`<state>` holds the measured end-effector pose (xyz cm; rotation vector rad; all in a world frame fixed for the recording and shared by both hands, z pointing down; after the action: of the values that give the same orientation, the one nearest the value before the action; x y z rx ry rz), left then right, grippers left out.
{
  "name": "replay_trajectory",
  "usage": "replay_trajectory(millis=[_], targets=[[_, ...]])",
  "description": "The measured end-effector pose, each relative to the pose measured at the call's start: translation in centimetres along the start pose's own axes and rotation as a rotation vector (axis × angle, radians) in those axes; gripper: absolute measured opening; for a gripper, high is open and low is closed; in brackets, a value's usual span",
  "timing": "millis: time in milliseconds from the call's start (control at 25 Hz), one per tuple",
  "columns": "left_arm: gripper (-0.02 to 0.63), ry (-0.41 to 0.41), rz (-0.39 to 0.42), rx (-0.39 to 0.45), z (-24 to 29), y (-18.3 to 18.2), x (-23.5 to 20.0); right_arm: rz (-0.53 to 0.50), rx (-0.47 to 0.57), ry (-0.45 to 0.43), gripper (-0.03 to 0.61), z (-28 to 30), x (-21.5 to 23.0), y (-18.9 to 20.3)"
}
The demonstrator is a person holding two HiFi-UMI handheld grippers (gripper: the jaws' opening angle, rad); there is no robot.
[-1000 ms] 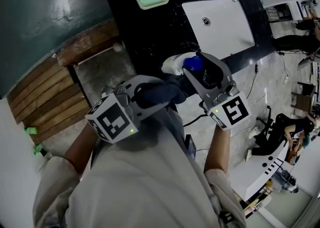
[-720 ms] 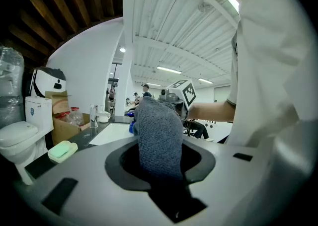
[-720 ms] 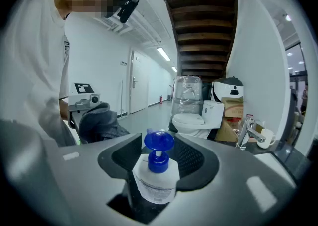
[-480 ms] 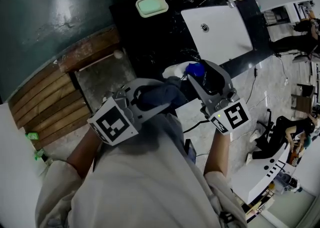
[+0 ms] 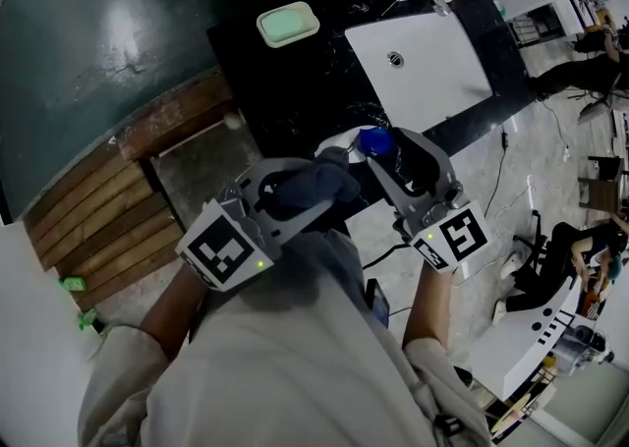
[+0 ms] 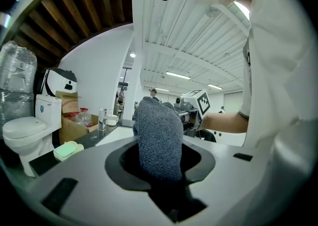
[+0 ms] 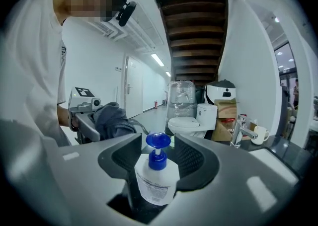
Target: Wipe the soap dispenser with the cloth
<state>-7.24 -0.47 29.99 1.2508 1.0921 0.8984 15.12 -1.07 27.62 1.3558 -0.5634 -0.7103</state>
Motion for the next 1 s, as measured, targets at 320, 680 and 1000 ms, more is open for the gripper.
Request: replay_trajectory(millis=[320, 680, 1000], targets=[[0.124, -0.104, -0.022, 0.067, -0.2, -0.9, -0.1, 0.002, 0.022, 0.079, 0.175, -2.0, -1.5, -0.9], [0.124, -0.224, 0.048, 0.069, -0.2, -2.2, -1.0, 0.094, 0.089, 0.223, 0.105, -3.0, -3.1, -3.2], [0.124, -0.293, 0.065, 0.117, 1.4, -4.4, -1.8, 0.022, 0.104, 0.382, 0.002, -3.0, -3.5, -4.5]])
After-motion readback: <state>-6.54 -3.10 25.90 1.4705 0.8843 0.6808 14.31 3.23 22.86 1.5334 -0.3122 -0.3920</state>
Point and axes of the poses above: the fingertips, and each gripper's own axes: z forward along the fingers, x to its right, y out of its underside, the point moved 10 cm from there along -z, backward along the fingers, and after that the axes turned 9 degrees about x, right-handed, at the moved point
